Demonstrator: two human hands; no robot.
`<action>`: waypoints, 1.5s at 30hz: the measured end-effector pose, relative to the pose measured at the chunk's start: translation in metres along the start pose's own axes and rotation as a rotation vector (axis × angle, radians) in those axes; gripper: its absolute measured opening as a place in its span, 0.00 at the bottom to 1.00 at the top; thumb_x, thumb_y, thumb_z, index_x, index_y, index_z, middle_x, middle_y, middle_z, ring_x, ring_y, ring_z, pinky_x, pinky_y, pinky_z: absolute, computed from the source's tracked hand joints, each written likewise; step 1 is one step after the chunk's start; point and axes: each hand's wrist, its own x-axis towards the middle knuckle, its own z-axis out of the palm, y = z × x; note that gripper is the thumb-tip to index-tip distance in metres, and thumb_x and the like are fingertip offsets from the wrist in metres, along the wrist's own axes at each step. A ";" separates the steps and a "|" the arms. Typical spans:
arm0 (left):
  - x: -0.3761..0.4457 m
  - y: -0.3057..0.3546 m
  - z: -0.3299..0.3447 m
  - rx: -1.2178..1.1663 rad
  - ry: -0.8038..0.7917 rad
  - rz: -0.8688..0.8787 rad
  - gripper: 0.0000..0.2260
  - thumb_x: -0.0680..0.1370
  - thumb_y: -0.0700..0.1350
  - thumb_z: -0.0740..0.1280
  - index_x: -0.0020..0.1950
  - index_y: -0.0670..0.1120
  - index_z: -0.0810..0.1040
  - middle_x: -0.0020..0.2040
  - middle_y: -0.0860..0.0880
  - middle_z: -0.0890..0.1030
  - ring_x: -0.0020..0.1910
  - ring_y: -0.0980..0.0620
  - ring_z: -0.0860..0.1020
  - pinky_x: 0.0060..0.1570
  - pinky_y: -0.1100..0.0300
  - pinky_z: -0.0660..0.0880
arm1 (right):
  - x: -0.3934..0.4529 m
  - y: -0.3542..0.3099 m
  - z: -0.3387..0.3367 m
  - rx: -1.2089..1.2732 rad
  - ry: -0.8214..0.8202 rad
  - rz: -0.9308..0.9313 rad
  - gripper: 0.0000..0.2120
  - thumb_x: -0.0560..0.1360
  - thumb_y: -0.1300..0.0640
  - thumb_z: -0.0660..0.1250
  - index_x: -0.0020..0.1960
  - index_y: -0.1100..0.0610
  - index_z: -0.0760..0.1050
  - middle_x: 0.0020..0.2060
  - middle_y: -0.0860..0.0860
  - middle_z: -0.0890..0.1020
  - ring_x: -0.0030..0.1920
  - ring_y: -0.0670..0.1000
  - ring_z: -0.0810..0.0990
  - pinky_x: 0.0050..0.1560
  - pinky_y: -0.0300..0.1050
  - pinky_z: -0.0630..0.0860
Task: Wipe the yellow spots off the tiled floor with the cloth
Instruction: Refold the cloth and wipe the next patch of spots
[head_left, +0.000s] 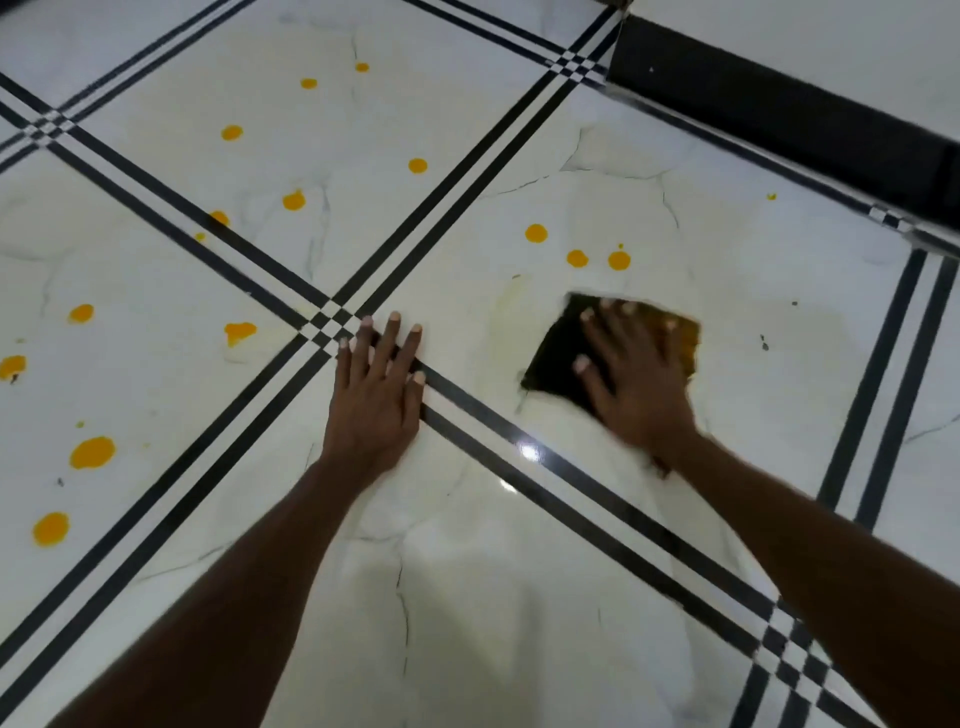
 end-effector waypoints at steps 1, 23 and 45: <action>0.004 -0.001 0.005 0.004 0.005 -0.002 0.26 0.87 0.54 0.47 0.86 0.52 0.52 0.87 0.49 0.50 0.86 0.45 0.45 0.84 0.40 0.48 | 0.029 0.015 0.001 0.008 0.018 0.113 0.30 0.85 0.39 0.49 0.84 0.47 0.58 0.84 0.52 0.60 0.84 0.56 0.56 0.81 0.69 0.48; 0.008 -0.005 0.017 0.000 0.091 -0.001 0.26 0.86 0.53 0.50 0.86 0.52 0.56 0.87 0.49 0.53 0.86 0.48 0.47 0.84 0.41 0.50 | 0.153 -0.091 0.011 0.035 -0.049 -0.223 0.28 0.85 0.39 0.50 0.84 0.46 0.58 0.84 0.53 0.58 0.85 0.59 0.53 0.80 0.72 0.50; 0.009 -0.005 0.023 -0.021 0.118 -0.017 0.25 0.87 0.53 0.50 0.85 0.52 0.56 0.87 0.50 0.54 0.86 0.48 0.46 0.84 0.42 0.49 | 0.117 0.017 -0.007 -0.011 -0.045 -0.078 0.31 0.84 0.33 0.44 0.84 0.44 0.54 0.84 0.52 0.58 0.85 0.58 0.54 0.81 0.68 0.50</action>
